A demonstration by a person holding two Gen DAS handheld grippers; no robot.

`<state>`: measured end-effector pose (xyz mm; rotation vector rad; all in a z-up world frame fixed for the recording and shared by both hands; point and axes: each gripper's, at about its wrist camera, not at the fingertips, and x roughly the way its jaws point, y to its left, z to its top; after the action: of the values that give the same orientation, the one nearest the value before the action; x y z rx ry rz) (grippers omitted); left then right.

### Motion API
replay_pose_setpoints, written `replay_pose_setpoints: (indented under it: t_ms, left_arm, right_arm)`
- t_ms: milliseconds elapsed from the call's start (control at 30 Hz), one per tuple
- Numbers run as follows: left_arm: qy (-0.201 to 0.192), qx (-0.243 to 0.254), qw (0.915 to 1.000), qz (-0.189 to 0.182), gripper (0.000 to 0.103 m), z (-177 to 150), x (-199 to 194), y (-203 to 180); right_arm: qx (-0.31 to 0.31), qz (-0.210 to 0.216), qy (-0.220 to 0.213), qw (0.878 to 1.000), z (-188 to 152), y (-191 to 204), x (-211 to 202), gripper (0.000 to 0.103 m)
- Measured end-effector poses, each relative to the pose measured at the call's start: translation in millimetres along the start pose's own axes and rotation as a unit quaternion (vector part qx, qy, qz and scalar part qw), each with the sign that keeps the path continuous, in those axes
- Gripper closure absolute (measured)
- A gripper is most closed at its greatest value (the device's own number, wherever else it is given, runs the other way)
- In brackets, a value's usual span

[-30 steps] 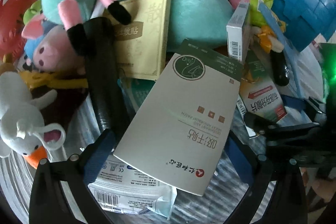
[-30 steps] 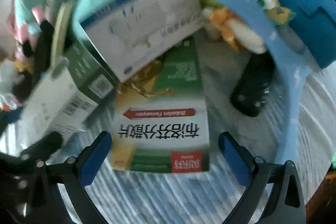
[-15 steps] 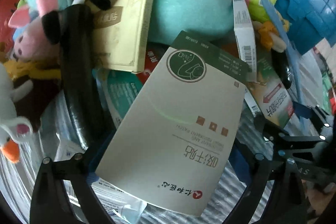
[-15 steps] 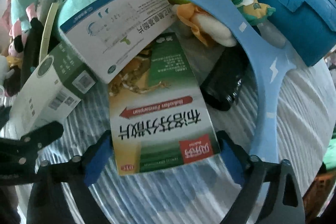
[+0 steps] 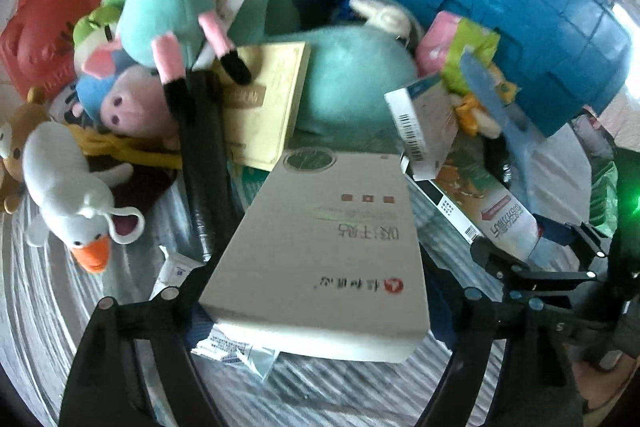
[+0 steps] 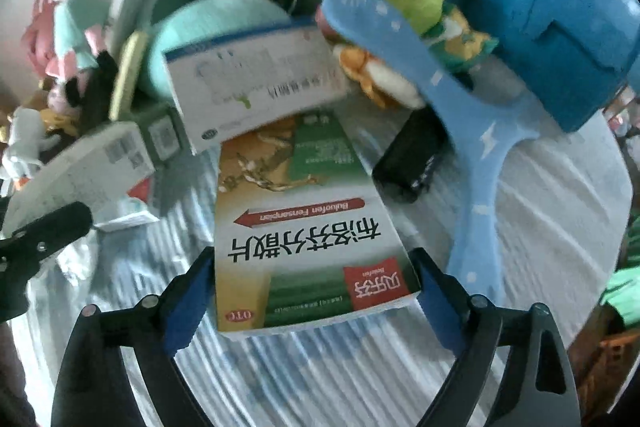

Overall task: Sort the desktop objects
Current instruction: 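Lower left tool onto the white-green patch box while right tool reaches the ibuprofen box, then close left tool on the patch box while right tool grasps the ibuprofen box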

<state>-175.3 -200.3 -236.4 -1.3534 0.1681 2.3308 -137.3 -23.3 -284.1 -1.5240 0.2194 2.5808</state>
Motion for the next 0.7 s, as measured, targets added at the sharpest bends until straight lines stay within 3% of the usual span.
replay_pose_setpoints:
  t_ms: [167,200,300,367,567,700]
  left_arm:
    - [-0.019,0.004,0.9998,-0.011,0.025,-9,-29,9]
    - [-0.02,0.005,0.9997,-0.011,0.026,-11,-33,8]
    - [-0.005,0.005,1.0,-0.005,0.027,-9,-23,-1]
    - [0.013,0.0,0.9999,-0.008,0.027,-14,-9,-5]
    - [0.042,-0.005,0.9991,-0.009,0.028,-47,14,3]
    - [0.047,-0.013,0.9988,-0.008,0.025,-55,23,5]
  right_arm:
    - [0.002,-0.002,-0.029,1.0,9,-4,-36,0.011]
    - [0.003,-0.002,-0.033,0.999,19,10,-36,0.011]
    - [0.004,-0.002,-0.028,1.0,-18,1,-57,0.011]
    - [0.007,-0.001,-0.014,1.0,-20,8,-55,0.011]
    - [0.016,0.009,0.052,0.998,-75,5,-10,0.012]
    - [0.014,0.011,0.041,0.999,-78,6,-7,0.006]
